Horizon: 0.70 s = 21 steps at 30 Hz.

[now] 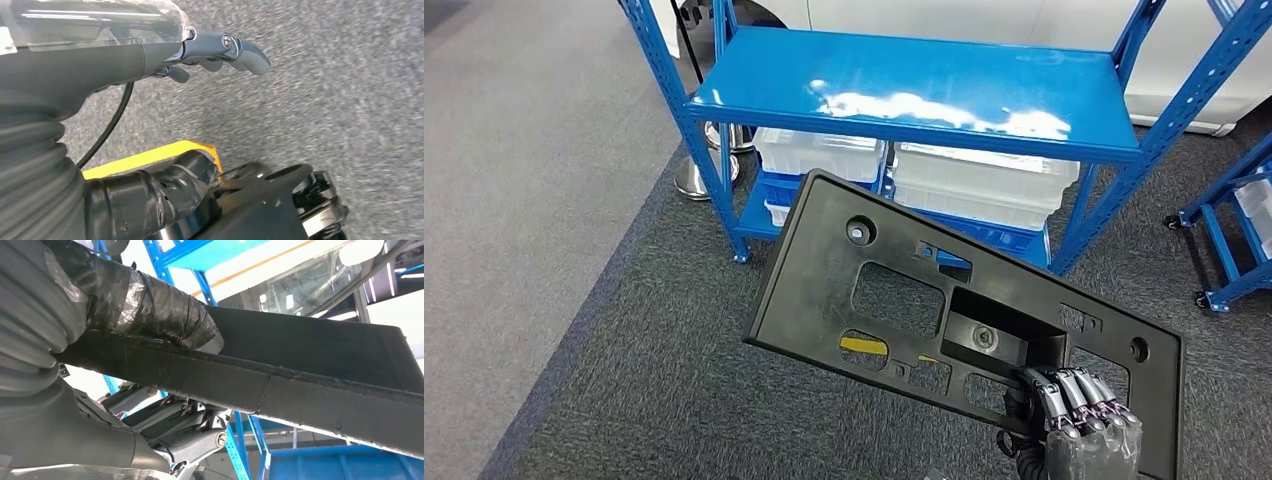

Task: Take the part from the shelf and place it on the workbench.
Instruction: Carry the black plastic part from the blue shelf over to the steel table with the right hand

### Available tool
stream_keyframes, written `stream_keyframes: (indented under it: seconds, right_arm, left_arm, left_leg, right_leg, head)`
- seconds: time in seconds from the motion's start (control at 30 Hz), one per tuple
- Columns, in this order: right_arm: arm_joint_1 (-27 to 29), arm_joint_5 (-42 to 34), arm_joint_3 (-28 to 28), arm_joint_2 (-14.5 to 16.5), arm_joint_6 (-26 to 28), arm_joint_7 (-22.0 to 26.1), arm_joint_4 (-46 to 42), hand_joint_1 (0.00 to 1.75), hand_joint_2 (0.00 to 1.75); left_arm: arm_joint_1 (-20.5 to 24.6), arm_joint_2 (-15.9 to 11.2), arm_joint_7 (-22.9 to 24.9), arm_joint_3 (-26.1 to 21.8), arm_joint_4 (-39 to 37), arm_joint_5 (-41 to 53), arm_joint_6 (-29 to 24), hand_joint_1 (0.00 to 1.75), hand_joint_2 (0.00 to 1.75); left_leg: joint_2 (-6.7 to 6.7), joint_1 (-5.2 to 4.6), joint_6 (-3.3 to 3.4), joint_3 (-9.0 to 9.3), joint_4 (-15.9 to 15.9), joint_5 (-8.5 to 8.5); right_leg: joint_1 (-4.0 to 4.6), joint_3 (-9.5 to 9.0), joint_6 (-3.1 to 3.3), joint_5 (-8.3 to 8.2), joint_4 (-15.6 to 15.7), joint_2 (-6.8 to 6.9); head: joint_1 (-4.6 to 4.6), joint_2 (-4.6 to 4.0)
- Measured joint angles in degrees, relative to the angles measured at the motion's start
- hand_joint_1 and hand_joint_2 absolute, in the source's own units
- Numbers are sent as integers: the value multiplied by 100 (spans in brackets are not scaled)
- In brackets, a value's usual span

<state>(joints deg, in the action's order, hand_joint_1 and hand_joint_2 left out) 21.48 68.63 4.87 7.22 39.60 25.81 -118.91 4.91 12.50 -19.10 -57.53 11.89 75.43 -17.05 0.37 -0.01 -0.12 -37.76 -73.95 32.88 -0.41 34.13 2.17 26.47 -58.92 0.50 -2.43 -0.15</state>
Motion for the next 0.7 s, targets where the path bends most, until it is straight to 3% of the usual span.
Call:
stream_keyframes:
  seconds: [0.07,0.13,0.2,0.27,0.33,0.4,0.43,0.47,0.5,0.53,0.6,0.63,0.7]
  right_arm:
    - [1,0,-1,1,0,0,3,175,175]
    - [-1,-1,-2,2,0,0,3,175,175]
    - [-3,-1,-2,2,0,0,3,175,175]
    - [-1,0,-3,2,0,0,3,175,175]
    - [1,-1,-3,1,0,0,3,175,175]
    - [3,-1,-4,1,0,0,3,175,175]
    - [4,-1,-4,1,0,0,4,175,175]
    - [5,0,-5,1,0,0,4,175,175]
    - [5,0,-6,1,0,0,4,175,175]
    - [4,-1,-7,1,0,0,4,175,175]
    - [-2,-1,-9,1,0,0,6,175,175]
    - [-2,-1,-9,1,0,0,7,175,175]
    - [2,0,-9,2,0,0,8,175,175]
  left_arm:
    - [4,-2,0,0,1,0,0,0,175]
    - [12,-2,-1,0,2,0,-1,0,175]
    - [19,-2,-2,0,1,0,-2,0,175]
    - [21,-2,-1,-1,0,0,-2,0,175]
    - [23,-2,0,-2,1,0,-2,0,175]
    - [26,-2,0,-2,1,0,-1,0,175]
    - [24,-2,0,-2,1,0,0,0,175]
    - [22,-2,0,-2,1,0,0,0,175]
    - [21,-2,0,-2,1,0,0,0,175]
    - [20,-1,0,-2,0,0,0,0,175]
    - [24,-1,-1,-2,1,0,0,0,175]
    - [26,-2,-1,-2,1,0,0,0,175]
    - [28,-4,-2,-2,1,0,0,0,175]
  left_leg:
    - [-5,-3,43,565,643,-285]
    - [-12,-25,89,1153,1508,-246]
    - [-15,-57,122,1354,1909,-167]
    - [1,-36,176,1312,1979,-262]
    - [29,-9,250,1233,2015,-376]
    - [46,-23,288,1090,1958,-448]
    - [51,-27,290,1009,1914,-474]
    - [54,-29,287,930,1863,-492]
    - [56,-27,282,852,1804,-503]
    - [56,-23,274,784,1743,-508]
    - [49,-27,239,666,1612,-499]
    - [45,-34,210,617,1558,-500]
    - [35,-49,144,543,1493,-524]
  right_leg:
    - [5,135,-20,-100,-25,-1]
    - [11,198,-65,-189,-35,1]
    - [3,217,-129,-291,-6,12]
    - [-4,245,-191,-291,-8,6]
    - [-11,373,-237,65,-334,-14]
    - [-32,591,-275,574,-1037,-24]
    - [-42,672,-294,712,-1375,-25]
    - [-52,679,-310,726,-1560,-25]
    - [-66,583,-325,637,-1545,-24]
    - [-83,384,-336,493,-1316,-23]
    - [-99,-92,-340,346,-596,-25]
    - [-91,-235,-326,352,-340,-31]
    - [-64,-287,-288,404,-185,-43]
  head:
    - [2,0]
    - [0,0]
    - [-1,0]
    - [-3,0]
    - [-9,0]
    - [-11,0]
    - [-9,0]
    - [-10,0]
    - [-9,0]
    - [-9,0]
    - [-10,0]
    - [-8,0]
    - [-2,0]
